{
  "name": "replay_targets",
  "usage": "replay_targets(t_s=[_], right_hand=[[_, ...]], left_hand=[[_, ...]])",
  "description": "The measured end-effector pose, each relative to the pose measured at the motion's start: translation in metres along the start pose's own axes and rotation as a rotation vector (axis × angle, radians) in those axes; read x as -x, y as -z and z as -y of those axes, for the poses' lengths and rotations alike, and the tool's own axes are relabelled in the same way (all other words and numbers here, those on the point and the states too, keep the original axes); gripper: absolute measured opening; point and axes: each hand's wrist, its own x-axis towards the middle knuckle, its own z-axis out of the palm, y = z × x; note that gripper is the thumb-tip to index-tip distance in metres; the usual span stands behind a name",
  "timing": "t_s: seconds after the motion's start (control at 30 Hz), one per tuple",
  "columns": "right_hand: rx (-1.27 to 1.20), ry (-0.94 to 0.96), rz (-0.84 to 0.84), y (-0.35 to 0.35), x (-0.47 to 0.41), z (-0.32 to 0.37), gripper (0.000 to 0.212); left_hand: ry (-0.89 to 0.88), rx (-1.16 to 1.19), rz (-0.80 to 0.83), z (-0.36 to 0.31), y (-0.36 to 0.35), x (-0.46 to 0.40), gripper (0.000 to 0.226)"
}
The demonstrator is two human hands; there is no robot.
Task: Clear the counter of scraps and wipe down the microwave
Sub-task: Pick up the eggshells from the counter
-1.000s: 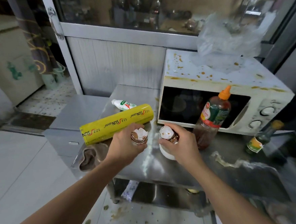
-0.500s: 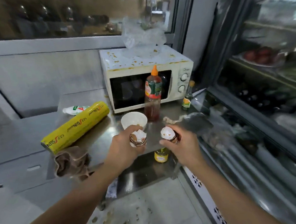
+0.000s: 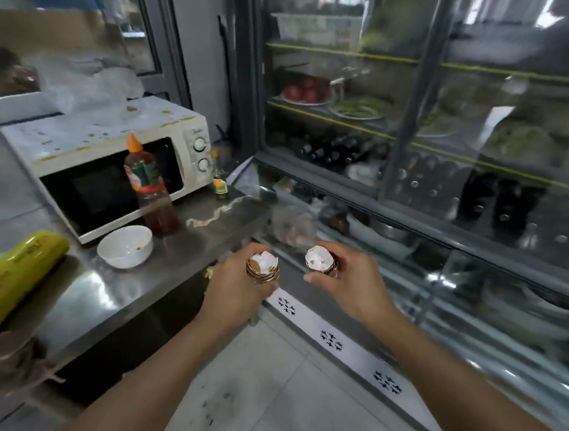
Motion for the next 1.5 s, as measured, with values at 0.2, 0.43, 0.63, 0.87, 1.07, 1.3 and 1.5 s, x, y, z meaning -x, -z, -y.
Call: replay_targets(t_s=[0.2, 0.43, 0.63, 0.87, 1.07, 1.3, 1.5], right_hand=[[0.027, -0.101, -0.107, 0.099, 0.080, -0.037, 0.051], [0.113, -0.182, -0.243, 0.217, 0.200, -0.087, 0.043], [0.125, -0.320, -0.381, 0.307, 0.308, -0.121, 0.053], [0.190, -0.438, -0.585, 0.387, 0.401, -0.148, 0.046], [0.209, -0.573, -0.735, 0.449, 0.463, -0.178, 0.041], [0.278, -0.718, -0.904, 0.525, 0.519, -0.211, 0.039], [0.336, -0.793, -1.085, 0.583, 0.574, -0.226, 0.039]], left_hand=[[-0.080, 0.072, 0.149, -0.082, -0.080, 0.044, 0.047], [-0.202, 0.147, 0.332, -0.176, -0.187, 0.126, 0.045], [-0.315, 0.180, 0.469, -0.249, -0.271, 0.200, 0.046], [-0.455, 0.154, 0.633, -0.323, -0.360, 0.258, 0.050], [-0.567, 0.168, 0.817, -0.381, -0.435, 0.291, 0.050], [-0.710, 0.227, 0.995, -0.464, -0.523, 0.316, 0.050], [-0.853, 0.236, 1.132, -0.538, -0.591, 0.358, 0.050]])
